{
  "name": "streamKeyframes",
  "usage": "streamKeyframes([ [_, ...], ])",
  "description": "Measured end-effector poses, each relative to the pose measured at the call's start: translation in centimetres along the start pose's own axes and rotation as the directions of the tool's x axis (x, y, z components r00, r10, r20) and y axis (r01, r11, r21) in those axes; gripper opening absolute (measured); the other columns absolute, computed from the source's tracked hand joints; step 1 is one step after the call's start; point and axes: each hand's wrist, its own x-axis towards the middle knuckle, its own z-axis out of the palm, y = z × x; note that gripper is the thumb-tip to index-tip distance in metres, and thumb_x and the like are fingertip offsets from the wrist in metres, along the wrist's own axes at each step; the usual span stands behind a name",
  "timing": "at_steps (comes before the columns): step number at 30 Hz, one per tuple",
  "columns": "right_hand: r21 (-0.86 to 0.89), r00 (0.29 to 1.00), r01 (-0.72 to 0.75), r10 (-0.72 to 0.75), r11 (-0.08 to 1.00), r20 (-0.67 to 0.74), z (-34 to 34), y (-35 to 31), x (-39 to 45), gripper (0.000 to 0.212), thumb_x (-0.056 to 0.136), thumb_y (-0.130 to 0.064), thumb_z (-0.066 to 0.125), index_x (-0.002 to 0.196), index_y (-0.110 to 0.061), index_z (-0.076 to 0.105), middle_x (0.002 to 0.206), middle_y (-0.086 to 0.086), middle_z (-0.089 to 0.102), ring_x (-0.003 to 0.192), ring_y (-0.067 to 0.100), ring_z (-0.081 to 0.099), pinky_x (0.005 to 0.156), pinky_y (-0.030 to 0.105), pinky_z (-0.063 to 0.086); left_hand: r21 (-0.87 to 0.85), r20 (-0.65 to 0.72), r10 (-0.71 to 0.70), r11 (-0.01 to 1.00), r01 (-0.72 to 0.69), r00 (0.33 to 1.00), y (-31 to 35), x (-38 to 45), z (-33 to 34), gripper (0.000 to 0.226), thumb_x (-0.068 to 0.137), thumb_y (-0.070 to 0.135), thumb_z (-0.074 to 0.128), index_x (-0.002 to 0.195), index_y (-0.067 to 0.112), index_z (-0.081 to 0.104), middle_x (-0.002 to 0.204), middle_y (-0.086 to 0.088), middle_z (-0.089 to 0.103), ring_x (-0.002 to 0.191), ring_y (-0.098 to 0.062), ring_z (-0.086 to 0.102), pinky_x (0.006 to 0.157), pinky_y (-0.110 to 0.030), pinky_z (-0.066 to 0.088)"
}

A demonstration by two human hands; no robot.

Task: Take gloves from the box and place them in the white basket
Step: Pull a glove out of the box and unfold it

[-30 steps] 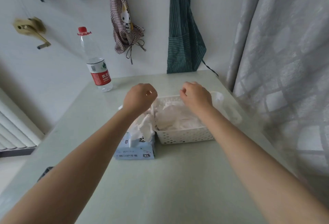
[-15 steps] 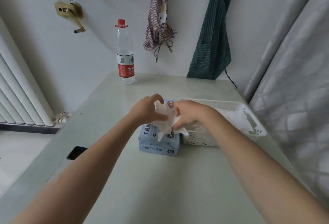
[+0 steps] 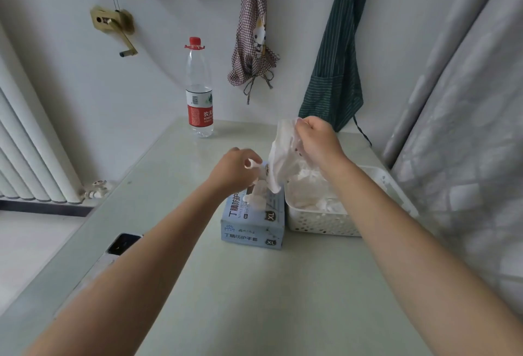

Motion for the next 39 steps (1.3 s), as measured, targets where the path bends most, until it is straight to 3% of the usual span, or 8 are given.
streamKeyframes([
  [4,0.008,1.000,0.001,-0.001,1.000,0.009,-0.6,-0.6,-0.1,0.028,0.094,-0.031,0.050,0.076,-0.011,0.049,0.061,0.007,0.048,0.051,0.015,0.047,0.054,0.027,0.040,-0.563,0.035,-0.002,0.826,0.021,0.999,2.7,-0.6,-1.4,0.036,0.085,0.049,0.051,0.100,0.023,0.071,0.101,0.002,0.069,0.093,-0.013,0.063,0.082,-0.031,0.049],
  [10,0.076,0.994,-0.066,0.059,0.995,0.089,-1.3,-0.9,-0.4,0.024,0.092,-0.031,0.053,0.079,-0.011,0.051,0.059,0.003,0.047,0.056,0.018,0.048,0.052,0.028,0.040,-0.626,0.261,0.084,0.773,0.103,0.962,4.3,-0.6,-2.0,0.031,0.082,0.038,0.072,0.087,0.009,0.062,0.078,-0.002,0.062,0.070,-0.017,0.057,0.067,-0.027,0.046],
  [16,-0.058,0.995,-0.096,0.095,0.994,-0.018,-2.4,1.0,-0.4,0.024,0.087,-0.030,0.062,0.099,-0.014,0.050,0.086,-0.004,0.050,0.075,0.012,0.050,0.062,0.025,0.044,-0.733,0.243,-0.135,0.623,0.273,0.961,4.1,-0.4,-2.5,0.009,0.095,0.016,0.061,0.090,0.008,0.060,0.081,-0.008,0.062,0.072,-0.022,0.059,0.064,-0.030,0.047],
  [20,-0.081,0.993,0.118,-0.118,0.990,0.006,-2.3,-0.1,-1.1,0.030,0.088,-0.041,0.066,0.098,-0.013,0.060,0.087,-0.005,0.058,0.077,0.009,0.054,0.071,0.025,0.046,-0.793,0.104,-0.376,0.528,0.305,0.921,4.3,0.2,-2.6,0.031,0.090,0.008,0.066,0.119,0.006,0.056,0.106,-0.020,0.062,0.098,-0.033,0.062,0.081,-0.041,0.054],
  [25,-0.275,0.876,0.344,-0.202,0.898,0.438,-1.9,-2.5,-2.9,0.056,0.069,-0.048,0.082,0.111,-0.026,0.051,0.106,-0.005,0.052,0.092,0.010,0.054,0.076,0.026,0.050,-0.868,0.165,-0.353,0.392,0.306,0.921,6.1,0.2,-3.7,0.038,0.093,-0.010,0.048,0.123,0.012,0.054,0.084,-0.015,0.060,0.061,-0.020,0.066,0.057,-0.030,0.059],
  [30,-0.482,0.867,0.496,-0.377,0.722,0.327,-1.4,-1.8,-3.0,0.013,0.094,-0.027,0.060,0.104,-0.020,0.055,0.102,-0.002,0.052,0.087,0.015,0.055,0.073,0.034,0.049,-0.874,0.257,-0.280,0.340,0.346,0.925,7.3,-0.6,-4.1,0.027,0.094,-0.007,0.040,0.113,-0.013,0.059,0.079,-0.019,0.067,0.059,-0.021,0.070,0.058,-0.027,0.059],
  [33,-0.402,0.921,0.382,-0.309,0.832,0.236,-2.1,-2.1,-3.0,0.016,0.100,-0.018,0.046,0.096,-0.014,0.061,0.082,-0.007,0.054,0.070,0.009,0.049,0.059,0.023,0.038,-0.820,0.284,-0.246,0.439,0.367,0.927,7.4,-1.0,-4.0,0.031,0.092,-0.006,0.033,0.108,-0.008,0.059,0.092,-0.020,0.073,0.074,-0.029,0.073,0.069,-0.032,0.062],
  [39,-0.229,0.989,0.149,-0.146,0.962,0.030,-3.0,-3.1,-2.5,0.027,0.099,-0.017,0.036,0.088,0.001,0.054,0.081,0.006,0.051,0.072,0.017,0.043,0.064,0.033,0.035,-0.402,0.266,-0.140,0.883,0.242,0.954,8.1,-1.6,-3.4,0.009,0.087,0.011,0.066,0.093,0.007,0.071,0.089,-0.007,0.061,0.081,-0.017,0.057,0.072,-0.028,0.055],
])
